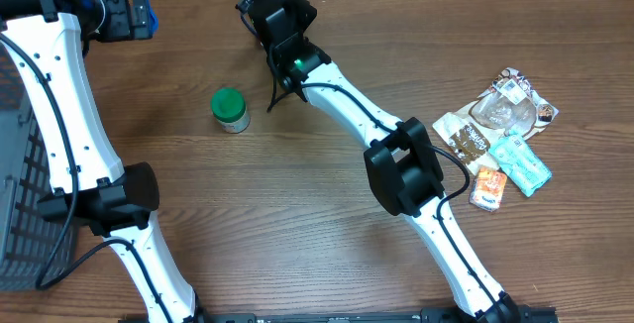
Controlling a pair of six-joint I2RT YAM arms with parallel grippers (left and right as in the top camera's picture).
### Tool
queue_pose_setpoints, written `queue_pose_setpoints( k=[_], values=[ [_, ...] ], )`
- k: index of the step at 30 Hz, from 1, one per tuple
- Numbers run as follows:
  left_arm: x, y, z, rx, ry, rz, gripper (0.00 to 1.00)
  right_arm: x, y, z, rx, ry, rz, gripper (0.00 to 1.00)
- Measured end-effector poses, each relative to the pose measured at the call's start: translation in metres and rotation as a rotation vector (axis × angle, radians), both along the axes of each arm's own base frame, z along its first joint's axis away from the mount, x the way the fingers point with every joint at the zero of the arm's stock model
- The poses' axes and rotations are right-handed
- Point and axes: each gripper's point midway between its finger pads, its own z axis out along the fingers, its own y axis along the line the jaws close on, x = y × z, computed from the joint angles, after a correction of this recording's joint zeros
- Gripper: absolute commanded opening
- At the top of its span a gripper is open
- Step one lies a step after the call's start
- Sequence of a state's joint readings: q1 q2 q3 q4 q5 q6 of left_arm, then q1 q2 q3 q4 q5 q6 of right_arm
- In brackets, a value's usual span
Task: Scan the item barcode
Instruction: 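Carry the tissue pack right and release it beside the wipes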
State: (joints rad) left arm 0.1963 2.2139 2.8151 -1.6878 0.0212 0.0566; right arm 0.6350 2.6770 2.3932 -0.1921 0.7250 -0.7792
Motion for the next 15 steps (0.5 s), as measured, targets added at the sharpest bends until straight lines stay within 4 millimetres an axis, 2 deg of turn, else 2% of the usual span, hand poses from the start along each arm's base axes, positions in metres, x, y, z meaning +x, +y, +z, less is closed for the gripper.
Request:
queue_pose_setpoints(
  k=[2, 15],
  values=[
    [0.0, 0.0, 0.0, 0.0, 0.0, 0.0, 0.99, 0.0001, 0.0001, -0.0049, -0.022, 0.008, 0.006, 0.04],
    [0.0, 0.0, 0.0, 0.0, 0.0, 0.0, 1.0, 0.0003, 0.0008, -0.0043, -0.037, 0.005, 0.012, 0.04]
  ],
)
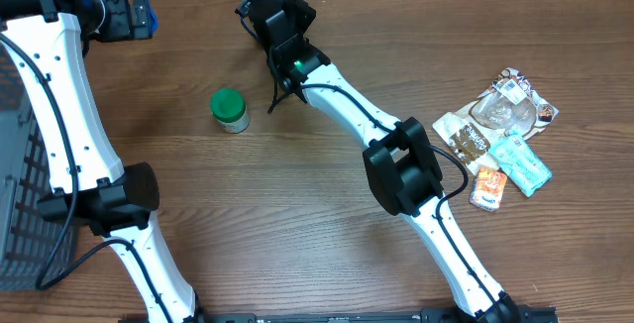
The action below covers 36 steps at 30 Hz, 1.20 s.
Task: Scan the item barcode
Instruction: 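Carry the tissue pack right and release it beside the wipes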
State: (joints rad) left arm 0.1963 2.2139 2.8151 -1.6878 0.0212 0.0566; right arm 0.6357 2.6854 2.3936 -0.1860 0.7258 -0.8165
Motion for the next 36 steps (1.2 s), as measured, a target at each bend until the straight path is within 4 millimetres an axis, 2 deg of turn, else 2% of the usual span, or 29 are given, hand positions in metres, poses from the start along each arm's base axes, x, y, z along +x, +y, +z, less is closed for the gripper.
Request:
queue_pose_setpoints(
  k=[6, 12, 15, 18, 22, 26, 29, 31, 32, 34, 36],
  values=[
    [0.0, 0.0, 0.0, 0.0, 0.0, 0.0, 1.0, -0.001, 0.003, 0.0, 0.001, 0.0, 0.004, 0.04],
    [0.0, 0.0, 0.0, 0.0, 0.0, 0.0, 1.0, -0.008, 0.014, 0.0, 0.057, -0.005, 0.005, 0.04],
    [0.0, 0.0, 0.0, 0.0, 0.0, 0.0, 0.99, -0.015, 0.018, -0.004, 0.111, 0.031, -0.005, 0.04],
    [0.0, 0.0, 0.0, 0.0, 0.0, 0.0, 1.0, -0.031, 0.019, -0.008, 0.16, 0.143, 0.009, 0.04],
    [0.0, 0.0, 0.0, 0.0, 0.0, 0.0, 0.99, -0.06, 0.026, 0.02, 0.353, 0.294, 0.051, 0.04],
    [0.0, 0.0, 0.0, 0.0, 0.0, 0.0, 0.99, -0.104, 0.027, 0.086, 0.61, 0.456, 0.13, 0.04],
    [0.0, 0.0, 0.0, 0.0, 0.0, 0.0, 1.0, -0.136, 0.005, 0.138, 0.795, 0.555, 0.114, 0.04],
    [0.0, 0.0, 0.0, 0.0, 0.0, 0.0, 0.99, -0.156, -0.026, 0.169, 0.92, 0.606, 0.044, 0.04],
    [0.0, 0.0, 0.0, 0.0, 0.0, 0.0, 1.0, -0.162, -0.037, 0.175, 0.947, 0.622, 0.015, 0.04],
    [0.0, 0.0, 0.0, 0.0, 0.0, 0.0, 1.0, -0.177, -0.072, 0.187, 1.017, 0.666, -0.083, 0.04],
    [0.0, 0.0, 0.0, 0.0, 0.0, 0.0, 1.0, -0.191, -0.105, 0.186, 1.053, 0.715, -0.201, 0.04]
  ],
)
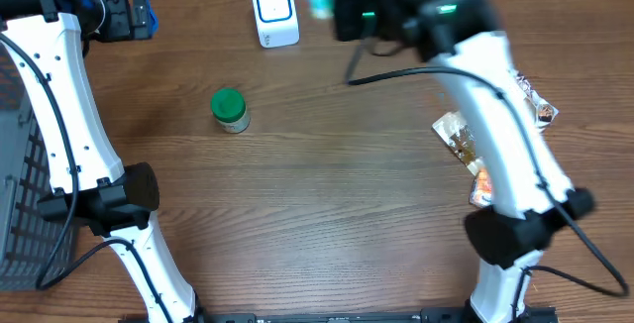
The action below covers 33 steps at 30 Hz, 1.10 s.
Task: Scan the item barcode
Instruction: 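Carry the tissue pack right and release it beside the wipes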
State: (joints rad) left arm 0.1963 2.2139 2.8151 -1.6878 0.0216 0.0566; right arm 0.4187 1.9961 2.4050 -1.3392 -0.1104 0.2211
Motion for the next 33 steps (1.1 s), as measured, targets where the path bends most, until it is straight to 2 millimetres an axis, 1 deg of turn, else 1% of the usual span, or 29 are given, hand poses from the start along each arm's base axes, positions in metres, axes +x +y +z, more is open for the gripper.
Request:
queue_pose_setpoints(
  k=[1, 2, 4, 7, 8, 12, 15, 16, 17, 19, 22, 24, 29, 30, 33],
  values=[
    [0.0, 0.0, 0.0, 0.0, 0.0, 0.0, 0.99, -0.008, -0.018, -0.004, -0.001, 0.059, -0.043, 0.04],
    [0.0, 0.0, 0.0, 0.0, 0.0, 0.0, 1.0, -0.012, -0.029, -0.008, -0.004, 0.097, -0.071, 0.04],
    [0.0, 0.0, 0.0, 0.0, 0.0, 0.0, 1.0, -0.022, -0.057, -0.02, -0.016, 0.201, -0.148, 0.04],
    [0.0, 0.0, 0.0, 0.0, 0.0, 0.0, 1.0, -0.032, -0.093, -0.035, -0.03, 0.318, -0.242, 0.04],
    [0.0, 0.0, 0.0, 0.0, 0.0, 0.0, 1.0, -0.035, -0.102, -0.038, -0.034, 0.346, -0.264, 0.04],
    [0.0, 0.0, 0.0, 0.0, 0.0, 0.0, 1.0, -0.034, -0.142, -0.054, -0.047, 0.414, -0.383, 0.04],
    [0.0, 0.0, 0.0, 0.0, 0.0, 0.0, 1.0, -0.038, -0.173, -0.079, -0.091, 0.496, -0.491, 0.04],
    [0.0, 0.0, 0.0, 0.0, 0.0, 0.0, 1.0, -0.041, -0.184, -0.092, -0.111, 0.534, -0.53, 0.04],
    [0.0, 0.0, 0.0, 0.0, 0.0, 0.0, 1.0, -0.044, -0.191, -0.101, -0.127, 0.563, -0.555, 0.04],
    [0.0, 0.0, 0.0, 0.0, 0.0, 0.0, 1.0, -0.049, -0.209, -0.127, -0.158, 0.623, -0.616, 0.04],
    [0.0, 0.0, 0.0, 0.0, 0.0, 0.0, 1.0, -0.056, -0.227, -0.16, -0.187, 0.692, -0.67, 0.04],
    [0.0, 0.0, 0.0, 0.0, 0.0, 0.0, 0.99, -0.064, -0.239, -0.183, -0.199, 0.745, -0.701, 0.04],
    [0.0, 0.0, 0.0, 0.0, 0.0, 0.0, 1.0, -0.074, -0.258, -0.215, -0.202, 0.792, -0.753, 0.04],
    [0.0, 0.0, 0.0, 0.0, 0.0, 0.0, 1.0, -0.076, -0.261, -0.22, -0.201, 0.803, -0.763, 0.08],
    [0.0, 0.0, 0.0, 0.0, 0.0, 0.0, 1.0, -0.085, -0.271, -0.229, -0.199, 0.833, -0.793, 0.27]
  ],
)
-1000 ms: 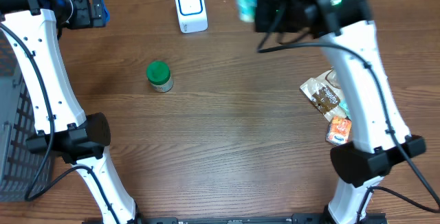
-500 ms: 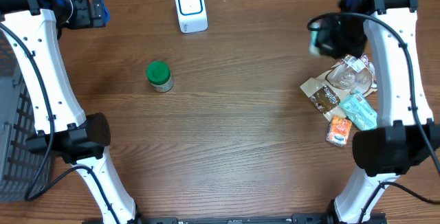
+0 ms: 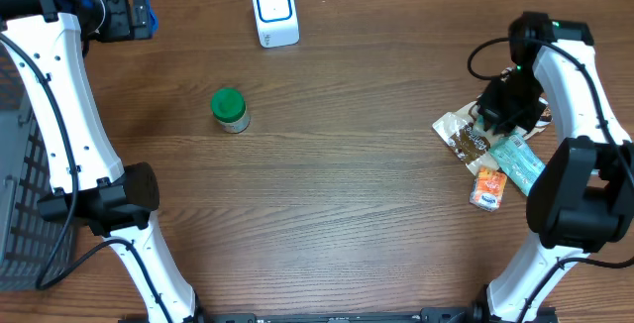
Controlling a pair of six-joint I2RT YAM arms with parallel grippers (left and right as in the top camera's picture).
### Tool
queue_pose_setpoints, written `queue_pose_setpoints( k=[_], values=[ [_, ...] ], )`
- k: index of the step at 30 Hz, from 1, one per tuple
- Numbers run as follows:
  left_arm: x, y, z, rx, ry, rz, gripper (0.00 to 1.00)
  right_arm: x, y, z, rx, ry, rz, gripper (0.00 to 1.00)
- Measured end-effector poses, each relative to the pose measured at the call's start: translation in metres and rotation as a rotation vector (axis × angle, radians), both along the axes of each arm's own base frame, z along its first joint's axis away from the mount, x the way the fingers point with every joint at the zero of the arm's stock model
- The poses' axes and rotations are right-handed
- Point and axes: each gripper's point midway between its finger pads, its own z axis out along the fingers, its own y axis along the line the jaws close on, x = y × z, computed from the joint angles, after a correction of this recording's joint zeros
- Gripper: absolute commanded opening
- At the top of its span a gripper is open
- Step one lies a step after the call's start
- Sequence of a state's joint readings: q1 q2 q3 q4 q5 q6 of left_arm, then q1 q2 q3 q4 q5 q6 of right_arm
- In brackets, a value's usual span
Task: Scan the item barcode
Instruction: 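Carry the tissue pack right and release it beside the wipes, then move the right gripper over the green-lidded jar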
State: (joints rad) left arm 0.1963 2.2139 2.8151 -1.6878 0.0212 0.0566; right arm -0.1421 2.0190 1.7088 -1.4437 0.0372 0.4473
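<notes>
The barcode scanner [image 3: 274,12], a white box with a blue-ringed face, stands at the table's far edge. My right gripper [image 3: 501,107] hangs low over a pile of packets at the right, far from the scanner. The gripper covers a clear-and-brown pouch [image 3: 543,111]. From above, the jaws and anything between them are hidden. The light teal item seen in the pile is a teal packet [image 3: 522,162]. My left gripper [image 3: 127,14] stays at the far left corner, its jaws not readable.
A green-lidded jar [image 3: 230,110] stands left of centre. In the pile also lie a brown packet [image 3: 459,135] and an orange packet [image 3: 487,187]. A grey basket [image 3: 22,179] sits at the left edge, behind the left arm.
My right gripper was at the far edge, just right of the scanner, with a light teal item in it. It is now down over the packet pile at the right. The left arm is unchanged.
At the two oldest moments my right gripper held a light item directly over the scanner, hiding it. Then it was off to the scanner's right with the item, the scanner uncovered. Now it is at the packet pile on the right.
</notes>
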Motion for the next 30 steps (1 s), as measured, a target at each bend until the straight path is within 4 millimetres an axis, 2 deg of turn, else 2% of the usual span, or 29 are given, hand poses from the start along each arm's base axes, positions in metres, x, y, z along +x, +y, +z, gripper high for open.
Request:
queue_pose_setpoints(
  k=[1, 2, 5, 13, 15, 19, 23, 25, 30],
  values=[
    [0.0, 0.0, 0.0, 0.0, 0.0, 0.0, 1.0, -0.003, -0.003, -0.001, 0.0, 0.008, -0.013, 0.31],
    [0.0, 0.0, 0.0, 0.0, 0.0, 0.0, 0.99, -0.004, -0.006, -0.002, -0.001, 0.012, -0.013, 0.4],
    [0.0, 0.0, 0.0, 0.0, 0.0, 0.0, 1.0, -0.007, -0.01, -0.002, 0.002, 0.022, -0.011, 0.54],
    [0.0, 0.0, 0.0, 0.0, 0.0, 0.0, 1.0, -0.016, 0.002, 0.003, 0.09, 0.05, 0.072, 0.64],
    [0.0, 0.0, 0.0, 0.0, 0.0, 0.0, 1.0, -0.014, 0.008, 0.012, 0.126, 0.041, 0.097, 0.67],
    [0.0, 0.0, 0.0, 0.0, 0.0, 0.0, 1.0, 0.009, 0.023, 0.043, 0.186, -0.065, 0.174, 0.74],
    [0.0, 0.0, 0.0, 0.0, 0.0, 0.0, 0.99, 0.034, 0.055, 0.071, 0.225, -0.181, 0.277, 0.85],
    [0.0, 0.0, 0.0, 0.0, 0.0, 0.0, 1.0, 0.042, 0.078, 0.078, 0.242, -0.22, 0.339, 1.0],
    [0.0, 0.0, 0.0, 0.0, 0.0, 0.0, 0.99, 0.064, 0.154, 0.084, 0.271, -0.348, 0.545, 1.0]
  ],
)
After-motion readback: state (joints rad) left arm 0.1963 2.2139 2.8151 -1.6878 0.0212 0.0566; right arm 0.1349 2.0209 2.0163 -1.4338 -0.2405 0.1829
